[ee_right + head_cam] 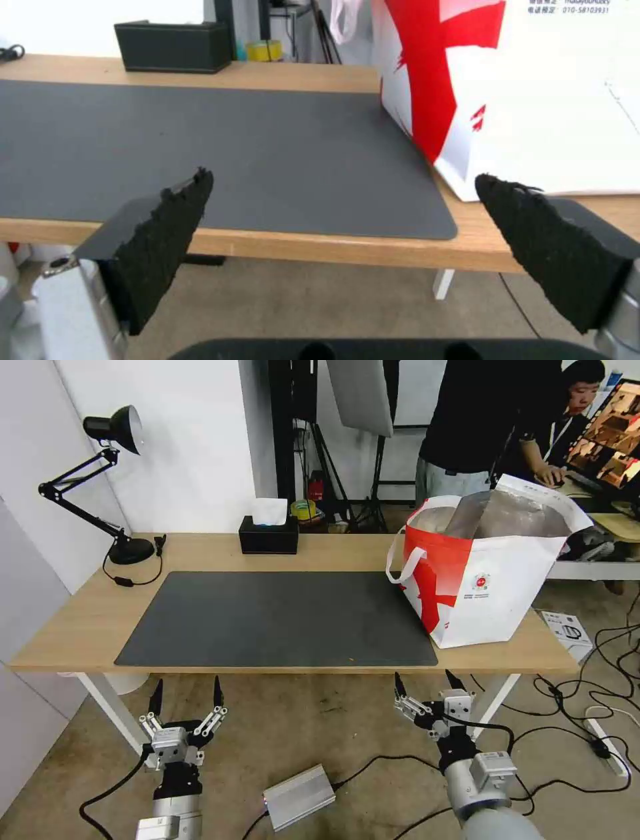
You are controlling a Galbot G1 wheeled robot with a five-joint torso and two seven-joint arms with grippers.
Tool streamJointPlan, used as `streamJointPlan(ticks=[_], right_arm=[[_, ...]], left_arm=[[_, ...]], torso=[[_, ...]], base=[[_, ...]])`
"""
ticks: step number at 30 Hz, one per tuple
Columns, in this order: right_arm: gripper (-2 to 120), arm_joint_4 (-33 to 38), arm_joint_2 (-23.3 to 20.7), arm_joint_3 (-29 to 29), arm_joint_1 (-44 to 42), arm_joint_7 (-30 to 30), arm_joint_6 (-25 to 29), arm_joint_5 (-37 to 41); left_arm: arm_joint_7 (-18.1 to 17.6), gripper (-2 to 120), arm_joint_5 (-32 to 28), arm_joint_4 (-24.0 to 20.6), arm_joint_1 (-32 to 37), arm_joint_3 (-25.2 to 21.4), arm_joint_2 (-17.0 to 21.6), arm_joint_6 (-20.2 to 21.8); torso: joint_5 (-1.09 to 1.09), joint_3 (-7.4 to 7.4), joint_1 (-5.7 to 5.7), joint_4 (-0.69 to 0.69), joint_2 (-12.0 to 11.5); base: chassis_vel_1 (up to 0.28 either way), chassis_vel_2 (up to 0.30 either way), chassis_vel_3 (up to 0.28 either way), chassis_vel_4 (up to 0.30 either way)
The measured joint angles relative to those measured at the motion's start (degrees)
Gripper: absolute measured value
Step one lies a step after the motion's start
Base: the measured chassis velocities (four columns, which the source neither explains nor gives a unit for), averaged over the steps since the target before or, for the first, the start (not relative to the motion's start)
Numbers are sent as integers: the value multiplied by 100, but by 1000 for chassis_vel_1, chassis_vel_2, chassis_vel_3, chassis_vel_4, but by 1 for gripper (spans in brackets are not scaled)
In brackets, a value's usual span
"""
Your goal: Pick up the trash from the table and place it into the takeout bag.
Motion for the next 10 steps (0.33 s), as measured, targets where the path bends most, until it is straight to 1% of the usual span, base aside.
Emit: streamJointPlan(ticks=[10], right_arm=[[100,0,0,0,0,0,0,0]], left_arm=[[-1,100,0,4,-3,3,3,0]], torso=[[0,0,0,0,0]], base=[[0,0,0,0]])
